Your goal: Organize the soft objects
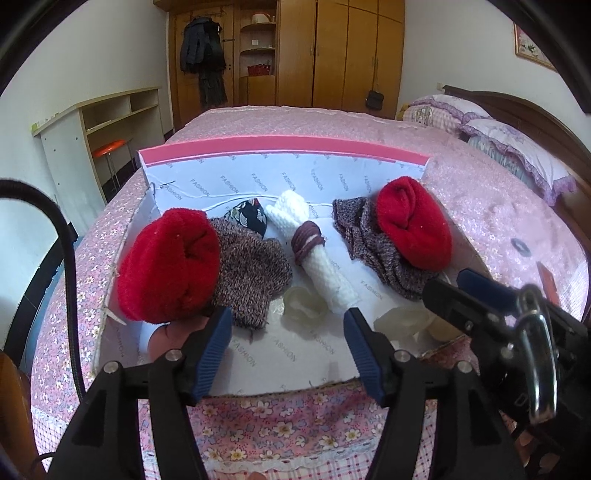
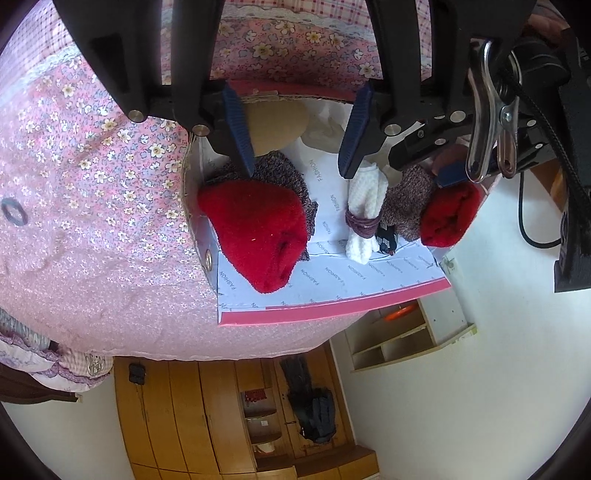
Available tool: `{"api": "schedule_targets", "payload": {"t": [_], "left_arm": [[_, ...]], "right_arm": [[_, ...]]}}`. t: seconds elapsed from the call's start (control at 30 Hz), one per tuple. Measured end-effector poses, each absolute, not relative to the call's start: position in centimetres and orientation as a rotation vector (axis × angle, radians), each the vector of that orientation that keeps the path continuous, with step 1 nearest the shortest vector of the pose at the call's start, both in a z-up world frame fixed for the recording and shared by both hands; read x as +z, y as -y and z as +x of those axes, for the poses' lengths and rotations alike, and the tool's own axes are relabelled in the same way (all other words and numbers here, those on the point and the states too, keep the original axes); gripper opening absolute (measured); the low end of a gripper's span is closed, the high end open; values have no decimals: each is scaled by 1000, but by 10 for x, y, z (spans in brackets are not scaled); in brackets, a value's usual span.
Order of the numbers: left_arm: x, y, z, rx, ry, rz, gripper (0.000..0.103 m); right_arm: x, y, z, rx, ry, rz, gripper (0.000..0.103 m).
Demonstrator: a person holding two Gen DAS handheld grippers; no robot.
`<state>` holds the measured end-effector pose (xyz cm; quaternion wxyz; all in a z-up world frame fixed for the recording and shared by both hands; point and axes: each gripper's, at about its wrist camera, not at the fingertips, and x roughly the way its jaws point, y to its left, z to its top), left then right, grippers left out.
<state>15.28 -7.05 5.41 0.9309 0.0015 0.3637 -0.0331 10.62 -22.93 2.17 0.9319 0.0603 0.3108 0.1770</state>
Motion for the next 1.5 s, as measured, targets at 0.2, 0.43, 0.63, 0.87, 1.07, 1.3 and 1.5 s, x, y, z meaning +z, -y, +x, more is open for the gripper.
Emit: {"api": "schedule_targets", "payload": {"t": [0.2,0.43,0.63,0.87,1.07,1.3,1.5], "left_arm": [[63,68,143,-50,-724,15,66],[75,66,128,-36,-696,14,66],[88,61,111,-31,-665,11,66],[102,51,86,-35,-643,-8,66],[110,39,66,-6,-632,-20,66],[105,30,46,26,-664,-28,66],[93,30,38,17,-689,-37,66]], "right_arm": [[28,230,98,351,-617,120,61],[42,227,82,371,-582,104,62],[54,224,64,376,-556,94,62],[65,221,41,386,-536,89,62],[71,214,19,408,-525,72,62],[67,205,2,419,-544,59,62],[52,205,-7,409,-597,54,62]]}}
